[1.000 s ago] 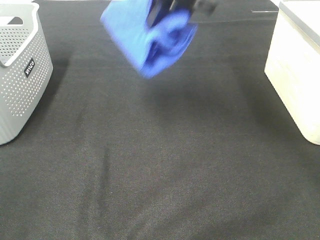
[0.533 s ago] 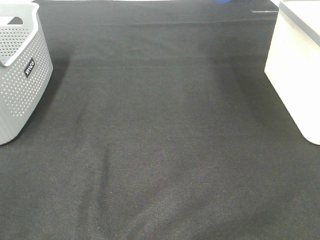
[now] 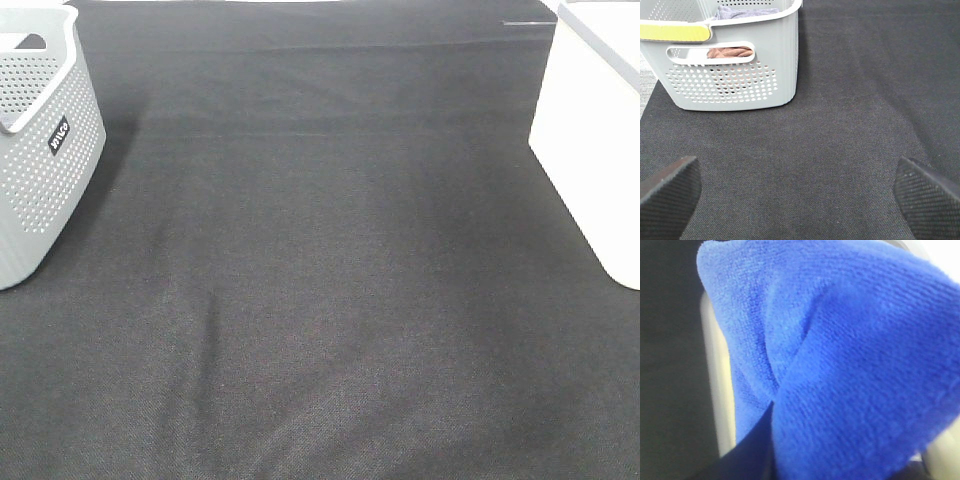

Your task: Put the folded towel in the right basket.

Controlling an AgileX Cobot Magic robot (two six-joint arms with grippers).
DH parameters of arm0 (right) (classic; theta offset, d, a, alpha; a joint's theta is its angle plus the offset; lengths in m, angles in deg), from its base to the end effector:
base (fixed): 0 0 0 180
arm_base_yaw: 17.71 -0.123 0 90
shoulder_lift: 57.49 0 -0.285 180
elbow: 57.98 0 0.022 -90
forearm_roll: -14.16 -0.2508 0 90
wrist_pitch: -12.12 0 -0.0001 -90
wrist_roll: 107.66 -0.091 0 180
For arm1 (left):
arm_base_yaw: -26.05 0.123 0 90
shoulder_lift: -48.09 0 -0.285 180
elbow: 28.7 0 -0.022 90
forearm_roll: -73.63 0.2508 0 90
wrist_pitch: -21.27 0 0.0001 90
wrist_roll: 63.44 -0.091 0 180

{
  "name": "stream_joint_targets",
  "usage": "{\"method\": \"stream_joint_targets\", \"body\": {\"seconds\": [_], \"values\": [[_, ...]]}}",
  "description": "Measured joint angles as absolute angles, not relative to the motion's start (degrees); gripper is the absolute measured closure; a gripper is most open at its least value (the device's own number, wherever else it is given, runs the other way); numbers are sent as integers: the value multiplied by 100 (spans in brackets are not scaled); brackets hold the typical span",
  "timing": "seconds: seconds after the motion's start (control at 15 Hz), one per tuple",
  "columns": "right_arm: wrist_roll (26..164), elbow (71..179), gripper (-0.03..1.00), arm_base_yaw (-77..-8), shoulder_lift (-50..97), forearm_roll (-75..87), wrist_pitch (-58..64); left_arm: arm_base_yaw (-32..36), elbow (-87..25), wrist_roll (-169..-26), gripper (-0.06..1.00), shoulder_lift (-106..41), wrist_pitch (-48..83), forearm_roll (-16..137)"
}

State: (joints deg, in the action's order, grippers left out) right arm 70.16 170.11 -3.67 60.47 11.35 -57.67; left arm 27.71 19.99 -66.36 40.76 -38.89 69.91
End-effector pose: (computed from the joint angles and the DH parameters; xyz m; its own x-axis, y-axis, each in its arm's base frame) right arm 0.4088 -0.0979 0.4124 -0.7263 0.2382 -0.6447 0.2538 0.9647 0.0706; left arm -0.0053 -0.0053 0.2777 -0.4397 0.0059 -0.8981 0.0298 0.9995 -0.0081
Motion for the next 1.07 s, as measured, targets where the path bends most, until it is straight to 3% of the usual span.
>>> {"method": "stream_joint_targets", "body": {"seconds": [0.47,0.53,0.67,0.8,1.07], "values": [[6942,16741,71,-167,6918,1382,-5807,2771,1999,-6636,-3,4076,-3889,6991],[6799,16741,56,-167,6964,1536,-5807,2771,1999,-6636,-3,4076,-3889,6991],[6707,16741,14,-167,6981,1685,-5801,2771,1999,-6636,-3,4076,-3889,6991],[6707,16741,2,-167,6981,1685,-5801,2771,1999,-6636,-3,4076,-3889,6991],[6713,16741,0,-424,6935,1582,-5801,2771,1999,-6636,-3,4076,-3889,6991]]}}
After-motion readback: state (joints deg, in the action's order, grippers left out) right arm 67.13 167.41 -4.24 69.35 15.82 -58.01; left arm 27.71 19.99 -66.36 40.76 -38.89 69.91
